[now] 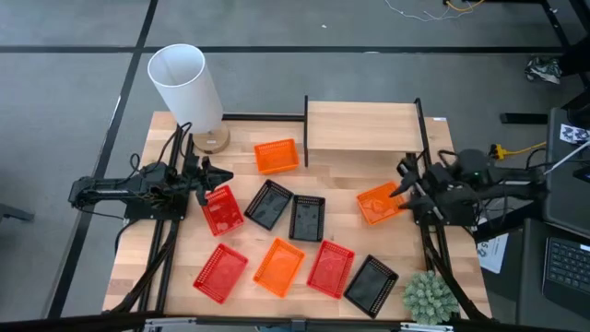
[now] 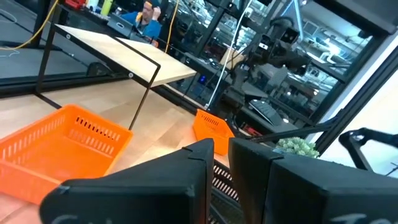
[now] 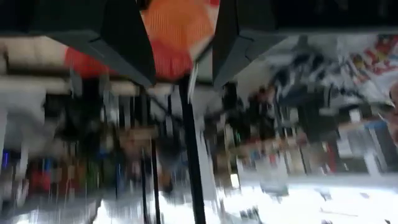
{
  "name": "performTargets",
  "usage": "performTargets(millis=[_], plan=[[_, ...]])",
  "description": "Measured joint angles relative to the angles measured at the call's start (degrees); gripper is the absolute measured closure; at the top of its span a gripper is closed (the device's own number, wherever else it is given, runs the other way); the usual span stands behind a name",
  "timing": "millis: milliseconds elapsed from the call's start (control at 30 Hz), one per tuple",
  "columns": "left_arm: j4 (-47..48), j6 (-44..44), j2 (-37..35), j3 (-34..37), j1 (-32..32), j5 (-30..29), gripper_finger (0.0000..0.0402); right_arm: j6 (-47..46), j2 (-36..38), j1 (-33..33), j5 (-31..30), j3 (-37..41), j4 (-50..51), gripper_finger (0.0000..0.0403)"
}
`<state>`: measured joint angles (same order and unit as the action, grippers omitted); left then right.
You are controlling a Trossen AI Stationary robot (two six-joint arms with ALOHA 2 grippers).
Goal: Stack baskets on shelf by color
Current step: Put the middle orange basket on the shelf
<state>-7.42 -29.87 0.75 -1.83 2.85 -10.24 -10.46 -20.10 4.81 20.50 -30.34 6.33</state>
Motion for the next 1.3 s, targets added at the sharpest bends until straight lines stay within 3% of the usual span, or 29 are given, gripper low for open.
performTargets(millis=[100, 300, 433, 600, 800, 1067, 1300], plan=[[-0.01, -0.06, 0.00, 0.00, 0.00, 1.58, 0.0360, -3.57, -10.12, 1.79, -4.27, -6.89, 9.47, 0.0245], [0.00, -1.36, 0.00, -0.02, -0.02, 3.72, 0.0360, -23.00, -32.11, 6.19, -22.74, -18.75, 38.56, 0.0245], [0.02, -1.40, 0.00, -0.04, -0.02, 3.76, 0.0360, -35.51, -45.05, 8.65, -24.73, -20.90, 48.83, 0.0245], [0.23, -1.20, 0.00, -0.04, -0.02, 3.76, 0.0360, -42.46, -57.16, 11.25, -24.36, -20.90, 48.53, 0.0245], [0.35, -1.11, 0.00, -0.04, -0.02, 3.74, 0.0360, -44.49, -63.77, 11.68, -25.41, -20.90, 46.05, 0.0245], [0.35, -1.07, 0.00, -0.07, 0.00, 3.74, 0.0360, -45.02, -64.65, 11.68, -33.79, -20.90, 46.05, 0.0245], [0.35, -1.05, 0.00, -0.07, 0.00, 3.74, 0.0360, -45.08, -66.05, 11.66, -34.02, -20.90, 45.48, 0.0245]])
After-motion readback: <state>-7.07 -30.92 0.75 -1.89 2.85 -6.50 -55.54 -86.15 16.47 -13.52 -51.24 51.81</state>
